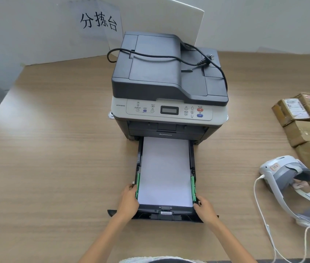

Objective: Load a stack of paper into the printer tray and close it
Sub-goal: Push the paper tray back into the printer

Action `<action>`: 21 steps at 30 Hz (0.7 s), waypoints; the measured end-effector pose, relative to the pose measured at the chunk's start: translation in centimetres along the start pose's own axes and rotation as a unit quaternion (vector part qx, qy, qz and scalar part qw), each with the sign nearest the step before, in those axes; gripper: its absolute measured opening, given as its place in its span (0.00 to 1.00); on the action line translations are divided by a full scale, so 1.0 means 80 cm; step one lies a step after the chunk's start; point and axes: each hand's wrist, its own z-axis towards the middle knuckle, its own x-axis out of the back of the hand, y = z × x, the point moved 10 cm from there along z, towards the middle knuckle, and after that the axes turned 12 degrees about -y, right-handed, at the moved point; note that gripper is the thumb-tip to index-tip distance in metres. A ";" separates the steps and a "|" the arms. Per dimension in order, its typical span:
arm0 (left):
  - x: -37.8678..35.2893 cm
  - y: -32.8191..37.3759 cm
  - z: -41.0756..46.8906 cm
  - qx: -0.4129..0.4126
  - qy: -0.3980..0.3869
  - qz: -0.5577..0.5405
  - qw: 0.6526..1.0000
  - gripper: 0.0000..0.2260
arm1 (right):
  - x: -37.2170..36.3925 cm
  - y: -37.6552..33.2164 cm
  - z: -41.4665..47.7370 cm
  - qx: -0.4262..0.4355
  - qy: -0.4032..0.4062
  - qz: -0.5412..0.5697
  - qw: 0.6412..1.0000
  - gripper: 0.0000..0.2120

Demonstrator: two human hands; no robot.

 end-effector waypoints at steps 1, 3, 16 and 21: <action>-0.002 0.001 0.004 0.009 -0.016 -0.004 1.000 0.26 | 0.000 0.000 0.001 -0.003 -0.004 0.008 1.000 0.25; -0.002 -0.002 0.012 0.036 -0.038 -0.039 0.998 0.24 | 0.003 0.001 0.000 -0.012 -0.012 0.037 0.999 0.26; 0.036 -0.017 0.005 0.037 -0.019 -0.077 0.996 0.20 | 0.029 -0.007 -0.008 -0.010 -0.028 -0.089 0.996 0.21; 0.060 -0.097 -0.035 0.159 -0.026 -0.116 0.980 0.17 | 0.062 0.043 -0.023 -0.065 0.008 -0.174 0.983 0.13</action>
